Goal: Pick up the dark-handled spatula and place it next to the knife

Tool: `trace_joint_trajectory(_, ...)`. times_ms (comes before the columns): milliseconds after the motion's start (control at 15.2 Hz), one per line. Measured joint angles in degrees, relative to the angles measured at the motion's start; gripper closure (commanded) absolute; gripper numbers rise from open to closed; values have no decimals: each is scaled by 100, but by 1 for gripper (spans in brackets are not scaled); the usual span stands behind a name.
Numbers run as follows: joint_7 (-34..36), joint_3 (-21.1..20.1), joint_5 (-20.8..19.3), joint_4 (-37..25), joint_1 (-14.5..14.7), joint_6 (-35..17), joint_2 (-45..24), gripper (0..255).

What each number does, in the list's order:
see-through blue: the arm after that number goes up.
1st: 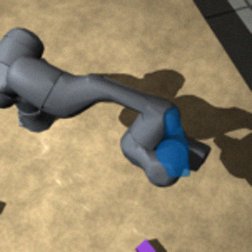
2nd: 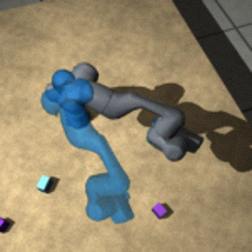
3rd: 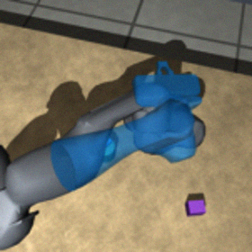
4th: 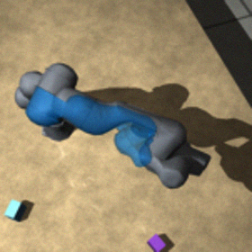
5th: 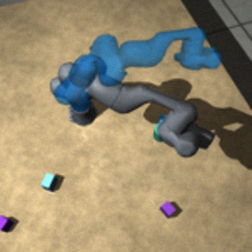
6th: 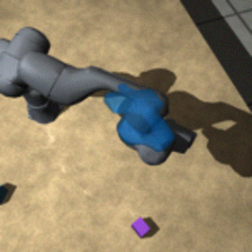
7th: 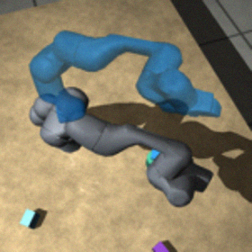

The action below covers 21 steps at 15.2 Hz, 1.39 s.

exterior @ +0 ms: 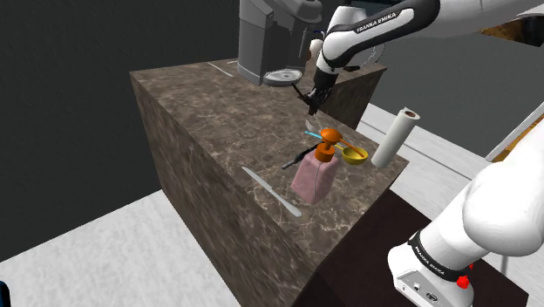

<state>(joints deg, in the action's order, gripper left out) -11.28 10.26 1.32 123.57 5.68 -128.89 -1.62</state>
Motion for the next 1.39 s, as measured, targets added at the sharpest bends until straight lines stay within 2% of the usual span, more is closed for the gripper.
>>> trace_joint_trajectory(264, 478, -198, -163, 807, 187, -150, 671, 255)
trace_joint_trajectory(792, 1453, -750, -241, 1870, 550, -241, 1641, 255)
trace_joint_trajectory(1386, 1534, -794, -232, 2285, 581, -995, 1297, 255)
